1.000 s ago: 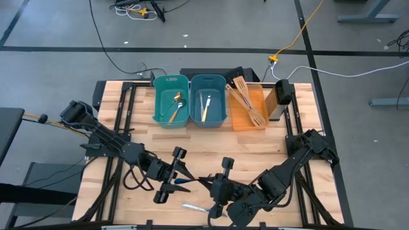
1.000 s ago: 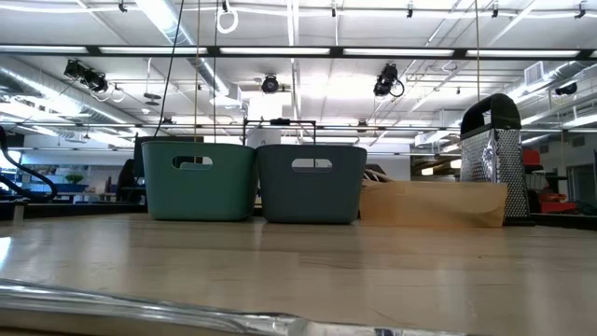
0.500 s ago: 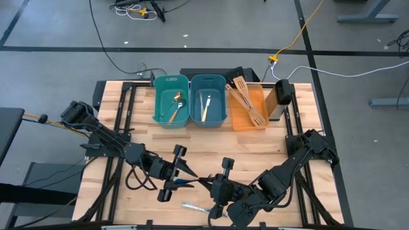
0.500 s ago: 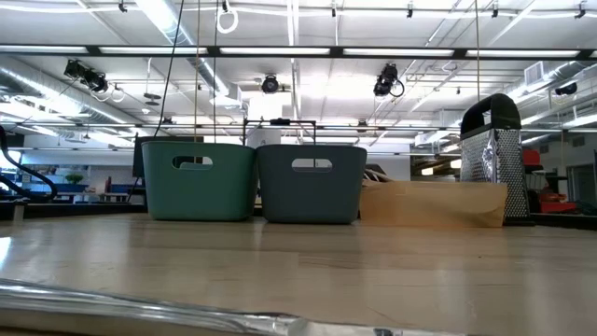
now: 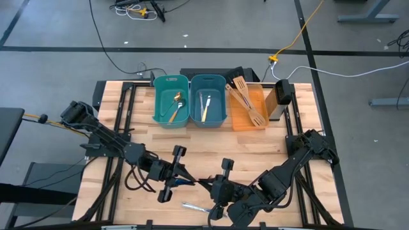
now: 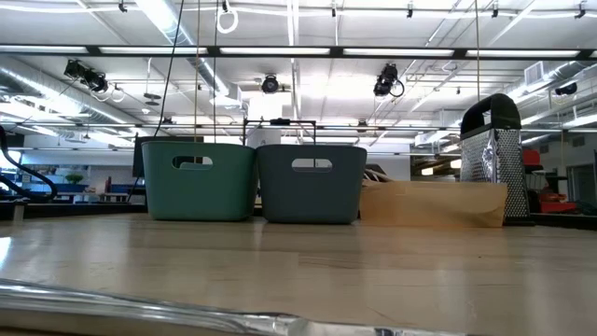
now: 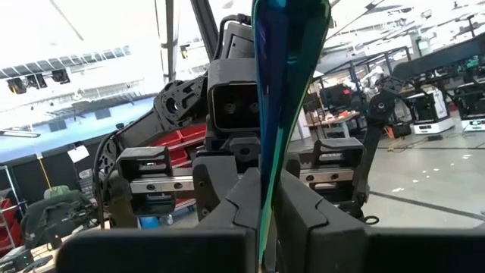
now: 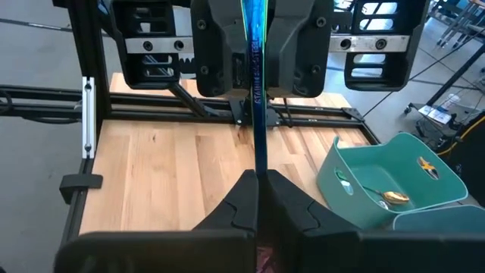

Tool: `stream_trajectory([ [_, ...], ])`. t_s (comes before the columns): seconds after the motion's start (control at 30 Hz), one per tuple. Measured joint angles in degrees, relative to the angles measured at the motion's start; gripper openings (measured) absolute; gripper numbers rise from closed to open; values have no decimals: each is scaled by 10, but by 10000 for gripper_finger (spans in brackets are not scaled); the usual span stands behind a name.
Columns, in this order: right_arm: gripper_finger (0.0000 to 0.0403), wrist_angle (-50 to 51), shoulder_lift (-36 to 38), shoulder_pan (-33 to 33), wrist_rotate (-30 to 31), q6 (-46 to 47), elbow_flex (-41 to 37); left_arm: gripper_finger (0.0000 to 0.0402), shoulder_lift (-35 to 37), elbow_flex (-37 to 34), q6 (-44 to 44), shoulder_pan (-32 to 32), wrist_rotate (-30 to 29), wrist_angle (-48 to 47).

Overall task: Pick & Place Kitchen Items
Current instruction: Put the blue spoon into the green bin

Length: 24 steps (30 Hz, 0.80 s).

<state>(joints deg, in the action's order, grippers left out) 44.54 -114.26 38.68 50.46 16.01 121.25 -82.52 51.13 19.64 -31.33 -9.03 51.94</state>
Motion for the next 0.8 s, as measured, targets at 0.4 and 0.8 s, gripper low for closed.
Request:
stream_trajectory([
  [0.4, 44, 6, 0, 0, -2, -6, 0, 22, 0, 1, -8, -1, -45, -13],
  [0.8, 51, 88, 0, 1, -7, 41, 0, 22, 8, 0, -11, 0, -135, -75],
])
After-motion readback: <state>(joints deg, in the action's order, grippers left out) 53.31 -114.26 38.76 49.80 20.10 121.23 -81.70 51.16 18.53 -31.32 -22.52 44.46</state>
